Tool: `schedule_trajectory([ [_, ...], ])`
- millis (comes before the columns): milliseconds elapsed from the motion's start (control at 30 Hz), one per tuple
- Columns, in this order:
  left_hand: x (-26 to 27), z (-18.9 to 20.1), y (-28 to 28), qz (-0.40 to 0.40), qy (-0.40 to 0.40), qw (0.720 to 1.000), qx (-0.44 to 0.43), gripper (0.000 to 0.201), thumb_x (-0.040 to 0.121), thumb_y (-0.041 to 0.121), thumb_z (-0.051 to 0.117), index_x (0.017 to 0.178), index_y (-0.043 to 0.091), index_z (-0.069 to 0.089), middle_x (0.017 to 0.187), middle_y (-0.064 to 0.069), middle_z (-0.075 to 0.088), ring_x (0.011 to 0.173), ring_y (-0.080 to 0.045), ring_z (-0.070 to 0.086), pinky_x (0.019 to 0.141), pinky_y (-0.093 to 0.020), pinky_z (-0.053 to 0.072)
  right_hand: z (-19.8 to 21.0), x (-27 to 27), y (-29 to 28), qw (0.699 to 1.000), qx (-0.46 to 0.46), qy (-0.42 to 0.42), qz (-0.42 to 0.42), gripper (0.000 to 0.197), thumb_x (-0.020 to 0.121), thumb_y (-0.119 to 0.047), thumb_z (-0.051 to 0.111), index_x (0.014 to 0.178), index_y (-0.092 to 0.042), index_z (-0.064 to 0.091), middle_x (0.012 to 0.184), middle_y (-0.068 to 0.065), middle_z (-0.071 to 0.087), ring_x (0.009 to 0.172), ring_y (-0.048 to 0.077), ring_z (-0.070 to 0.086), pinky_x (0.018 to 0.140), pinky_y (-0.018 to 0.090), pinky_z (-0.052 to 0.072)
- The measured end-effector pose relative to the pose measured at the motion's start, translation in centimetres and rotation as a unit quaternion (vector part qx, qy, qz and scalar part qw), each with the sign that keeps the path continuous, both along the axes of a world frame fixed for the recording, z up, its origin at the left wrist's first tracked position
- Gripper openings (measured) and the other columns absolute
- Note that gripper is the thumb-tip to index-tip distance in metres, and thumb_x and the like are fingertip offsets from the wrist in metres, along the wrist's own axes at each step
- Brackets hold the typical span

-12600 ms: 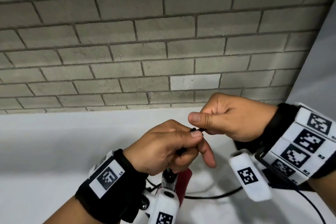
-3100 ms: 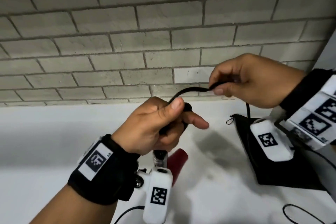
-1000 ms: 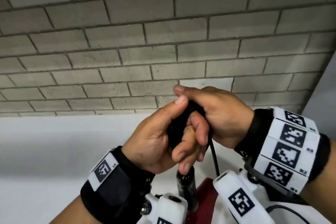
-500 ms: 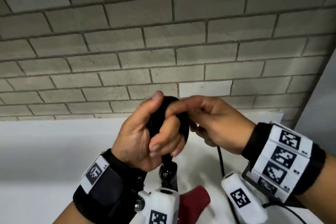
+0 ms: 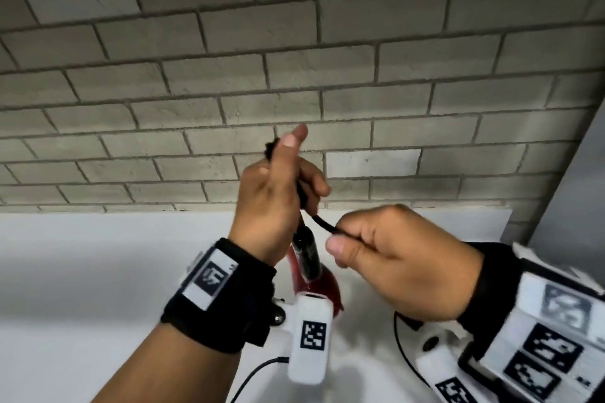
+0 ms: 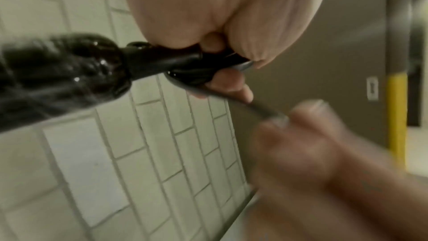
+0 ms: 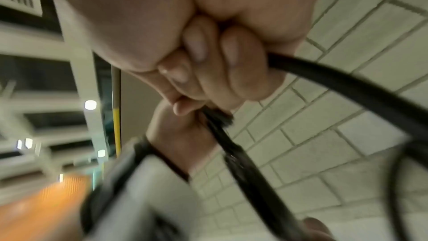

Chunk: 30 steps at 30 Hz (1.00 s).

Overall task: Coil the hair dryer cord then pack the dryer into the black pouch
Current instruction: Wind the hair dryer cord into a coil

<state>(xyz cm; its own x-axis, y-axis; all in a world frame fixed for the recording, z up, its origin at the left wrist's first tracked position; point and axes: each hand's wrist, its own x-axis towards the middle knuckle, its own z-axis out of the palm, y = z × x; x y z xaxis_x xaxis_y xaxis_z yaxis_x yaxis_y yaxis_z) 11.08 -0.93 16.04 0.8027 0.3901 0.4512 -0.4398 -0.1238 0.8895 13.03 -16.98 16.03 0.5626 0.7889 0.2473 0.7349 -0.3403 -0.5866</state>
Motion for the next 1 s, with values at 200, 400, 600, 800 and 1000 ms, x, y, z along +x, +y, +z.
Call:
schedule_trajectory([
  [200, -0.9, -1.1, -1.5, -0.112, 0.091, 0.981, 0.128, 0.071, 0.103, 0.047, 0.022, 0.052, 0.022, 0.065, 0.040, -0.010, 0.050, 0.038, -0.019, 0.048, 0.045, -0.027, 0.040, 3.8, 1.5, -0.8, 0.991, 0.118, 0.061, 0.012, 0.028, 0.089, -0.031, 0.062, 0.069, -0.011, 0.065, 0.054, 0.003, 0.063, 0.052, 0.017, 0.056, 0.056, 0.037, 0.050],
  [400, -1.7, -1.7, -0.8, -0.325, 0.109, 0.935, 0.089, 0.075, 0.090, 0.053, 0.052, 0.092, -0.020, 0.063, 0.040, 0.000, 0.034, 0.033, -0.014, 0.032, 0.040, -0.020, 0.031, 5.3, 3.4, -1.6, 0.998, -0.016, -0.056, -0.006, 0.029, 0.085, -0.052, 0.055, 0.074, -0.027, 0.066, 0.067, -0.006, 0.067, 0.061, 0.006, 0.058, 0.061, 0.027, 0.046],
  [600, -2.1, -1.4, -0.4, -0.482, 0.109, 0.869, -0.015, 0.058, 0.091, 0.040, 0.055, 0.086, -0.017, 0.065, 0.035, 0.003, 0.030, 0.030, -0.013, 0.019, 0.039, -0.038, 0.027, 3.4, 2.5, -0.6, 0.982, 0.016, 0.136, 0.133, 0.052, 0.091, -0.054, 0.041, 0.088, -0.009, 0.066, 0.057, -0.004, 0.068, 0.067, 0.030, 0.064, 0.077, 0.048, 0.053],
  [800, -2.3, -1.4, 1.0, -0.485, 0.149, 0.860, -0.056, 0.050, 0.089, 0.040, 0.058, 0.071, -0.005, 0.065, 0.033, 0.006, 0.029, 0.025, -0.015, 0.017, 0.042, -0.027, 0.031, 4.0, 4.3, -3.3, 0.962, 0.105, 0.239, 0.079, 0.024, 0.071, -0.012, 0.073, 0.095, -0.010, 0.074, 0.080, 0.013, 0.064, 0.049, 0.020, 0.056, 0.050, 0.027, 0.049],
  [1000, -1.5, -1.9, 1.2, -0.445, 0.162, 0.879, -0.050, 0.053, 0.090, 0.041, 0.056, 0.073, -0.009, 0.063, 0.031, 0.005, 0.029, 0.026, -0.014, 0.014, 0.040, -0.027, 0.029, 2.5, 4.0, -3.6, 0.928, 0.053, 0.362, 0.072, 0.010, 0.078, -0.015, 0.063, 0.082, -0.007, 0.068, 0.062, 0.012, 0.066, 0.041, 0.018, 0.059, 0.042, 0.024, 0.048],
])
